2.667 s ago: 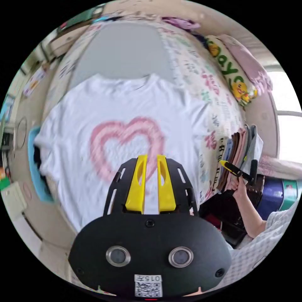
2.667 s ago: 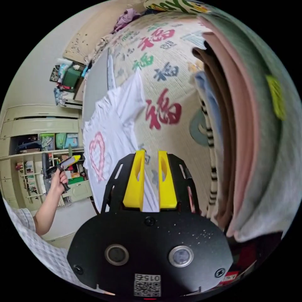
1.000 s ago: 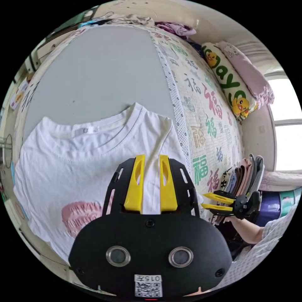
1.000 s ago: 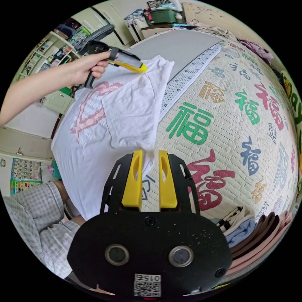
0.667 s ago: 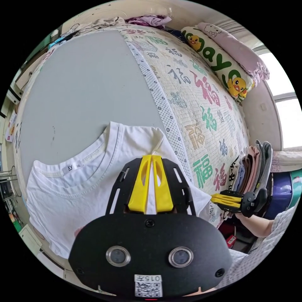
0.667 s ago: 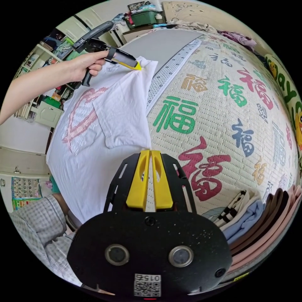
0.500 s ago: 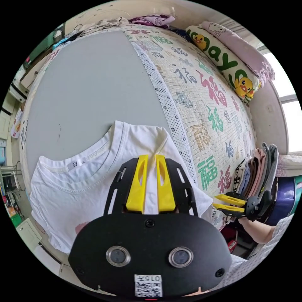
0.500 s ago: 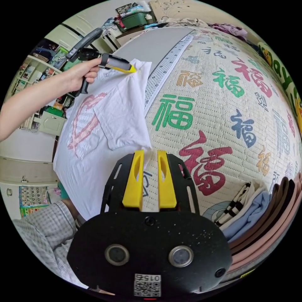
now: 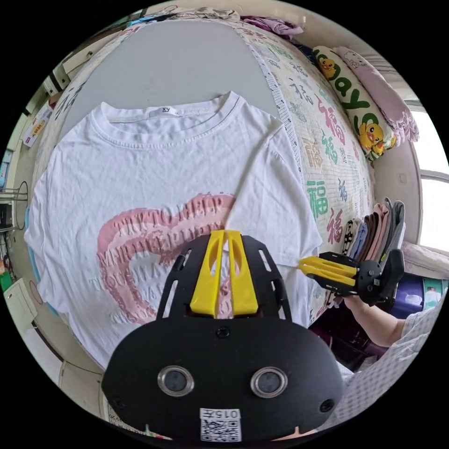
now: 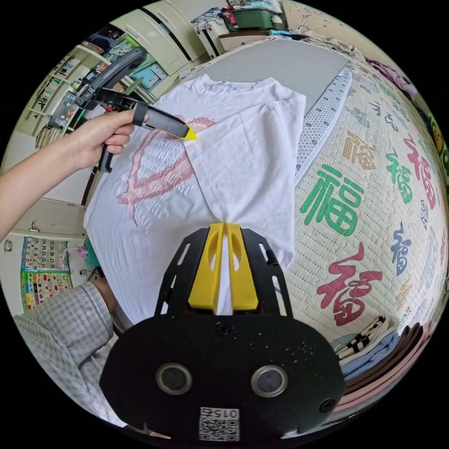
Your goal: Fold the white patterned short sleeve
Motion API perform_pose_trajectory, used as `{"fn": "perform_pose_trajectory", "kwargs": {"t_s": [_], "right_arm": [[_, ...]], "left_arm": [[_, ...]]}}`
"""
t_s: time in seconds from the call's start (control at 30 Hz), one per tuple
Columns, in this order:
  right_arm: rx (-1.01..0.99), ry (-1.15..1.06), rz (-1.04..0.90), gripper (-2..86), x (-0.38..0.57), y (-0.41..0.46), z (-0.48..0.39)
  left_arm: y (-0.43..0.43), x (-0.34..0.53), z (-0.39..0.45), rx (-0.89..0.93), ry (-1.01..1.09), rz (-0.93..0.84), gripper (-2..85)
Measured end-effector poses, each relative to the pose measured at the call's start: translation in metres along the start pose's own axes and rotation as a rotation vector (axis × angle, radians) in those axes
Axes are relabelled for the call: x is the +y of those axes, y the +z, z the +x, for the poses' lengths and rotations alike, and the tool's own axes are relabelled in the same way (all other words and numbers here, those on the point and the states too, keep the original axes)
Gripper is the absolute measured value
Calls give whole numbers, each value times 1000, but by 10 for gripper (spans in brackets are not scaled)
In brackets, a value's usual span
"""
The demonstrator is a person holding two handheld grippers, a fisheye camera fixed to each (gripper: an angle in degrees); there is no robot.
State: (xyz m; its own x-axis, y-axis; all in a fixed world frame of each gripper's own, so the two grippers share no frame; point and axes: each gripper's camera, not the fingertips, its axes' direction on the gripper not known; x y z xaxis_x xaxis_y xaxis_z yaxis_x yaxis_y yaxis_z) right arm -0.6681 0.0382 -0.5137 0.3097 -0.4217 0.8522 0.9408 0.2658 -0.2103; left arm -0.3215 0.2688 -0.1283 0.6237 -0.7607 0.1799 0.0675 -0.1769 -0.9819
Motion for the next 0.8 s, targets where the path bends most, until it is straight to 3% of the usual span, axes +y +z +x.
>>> {"fn": "perform_pose_trajectory", "kwargs": {"t_s": [0.2,0.37,0.63,0.8], "right_arm": [[-25,-26,18,9,-31,-58,-6],[0,19,-85,35,-67,-77,-9],[15,117,-96,51,-88,-162,-34],[-30,138,-52,51,-137,-210,-93]], "left_arm": [[-21,27,-34,6,-10,68,-5],[-18,53,-74,-10,-73,64,0],[-52,137,-160,121,-121,185,17],[-94,254,-279,174,-414,351,45]]}}
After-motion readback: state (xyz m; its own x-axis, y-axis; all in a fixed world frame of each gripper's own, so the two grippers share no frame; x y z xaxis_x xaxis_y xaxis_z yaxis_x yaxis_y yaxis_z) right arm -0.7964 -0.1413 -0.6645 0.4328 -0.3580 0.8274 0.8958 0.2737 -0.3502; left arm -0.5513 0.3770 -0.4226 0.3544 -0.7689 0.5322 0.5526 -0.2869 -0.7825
